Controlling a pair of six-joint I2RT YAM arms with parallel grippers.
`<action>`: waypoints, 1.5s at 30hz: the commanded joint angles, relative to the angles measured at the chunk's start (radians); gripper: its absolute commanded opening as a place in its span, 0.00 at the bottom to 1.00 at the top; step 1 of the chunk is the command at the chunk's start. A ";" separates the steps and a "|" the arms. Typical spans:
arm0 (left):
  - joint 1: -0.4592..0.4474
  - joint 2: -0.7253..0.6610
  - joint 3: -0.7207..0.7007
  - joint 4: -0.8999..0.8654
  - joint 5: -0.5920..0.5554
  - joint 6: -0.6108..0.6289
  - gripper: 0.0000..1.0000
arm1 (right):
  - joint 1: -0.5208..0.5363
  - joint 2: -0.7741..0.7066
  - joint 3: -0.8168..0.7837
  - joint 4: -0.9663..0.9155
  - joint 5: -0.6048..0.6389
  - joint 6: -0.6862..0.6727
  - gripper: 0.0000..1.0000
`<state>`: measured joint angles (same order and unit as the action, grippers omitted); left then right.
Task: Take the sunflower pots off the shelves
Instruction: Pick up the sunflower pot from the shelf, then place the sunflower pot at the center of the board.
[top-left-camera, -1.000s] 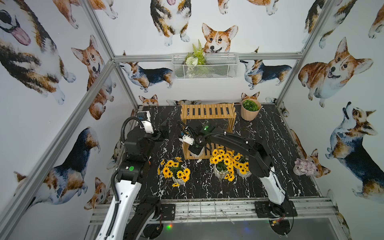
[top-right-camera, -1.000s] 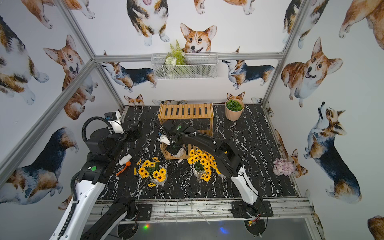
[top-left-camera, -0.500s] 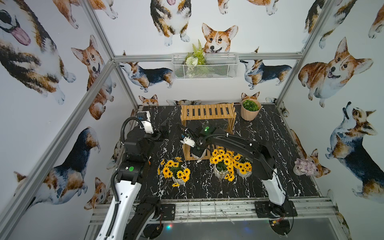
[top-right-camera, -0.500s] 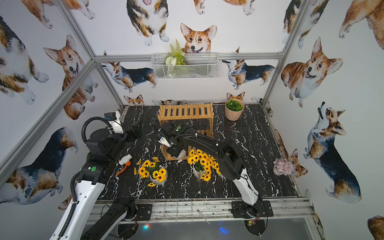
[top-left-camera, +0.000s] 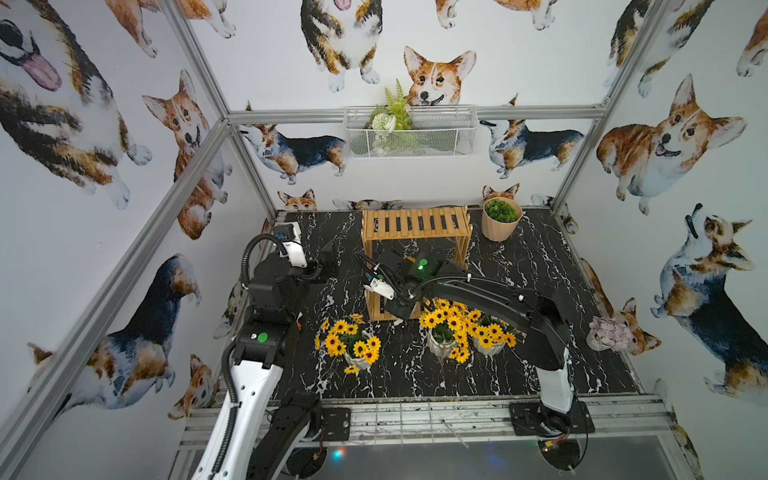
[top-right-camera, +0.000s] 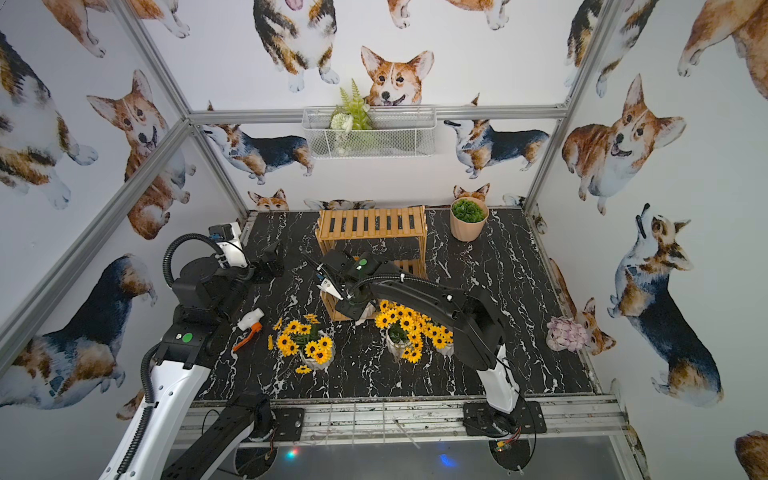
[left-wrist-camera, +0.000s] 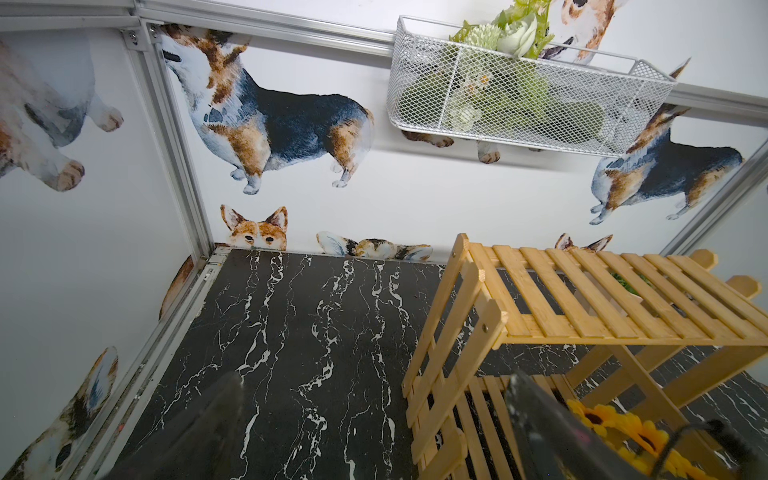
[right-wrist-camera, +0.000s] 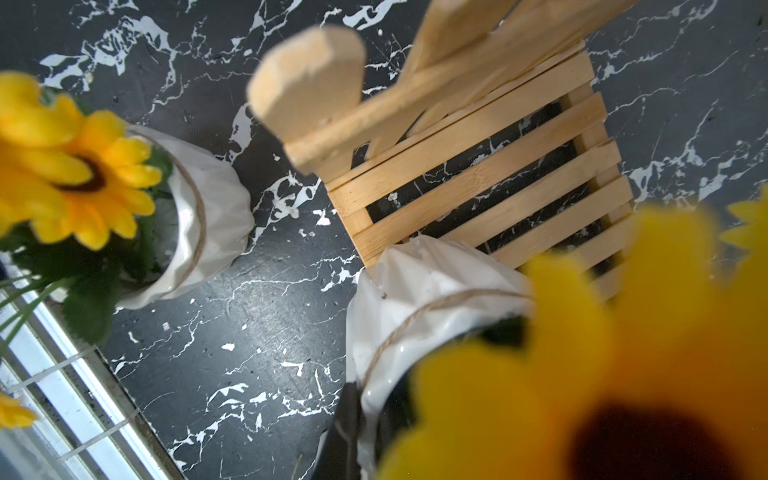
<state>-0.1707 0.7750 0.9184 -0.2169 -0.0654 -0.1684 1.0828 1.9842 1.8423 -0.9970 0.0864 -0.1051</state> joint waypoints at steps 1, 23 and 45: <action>0.002 0.002 0.010 0.019 -0.004 -0.006 1.00 | 0.014 -0.040 -0.032 0.040 0.018 0.021 0.00; 0.003 -0.004 0.016 0.014 0.001 -0.011 1.00 | 0.098 -0.138 -0.229 0.119 -0.007 0.111 0.00; 0.004 -0.026 0.010 0.001 -0.004 -0.010 1.00 | 0.140 -0.107 -0.320 0.184 -0.030 0.161 0.00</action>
<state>-0.1703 0.7513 0.9245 -0.2237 -0.0647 -0.1761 1.2186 1.8748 1.5280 -0.8452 0.0521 0.0433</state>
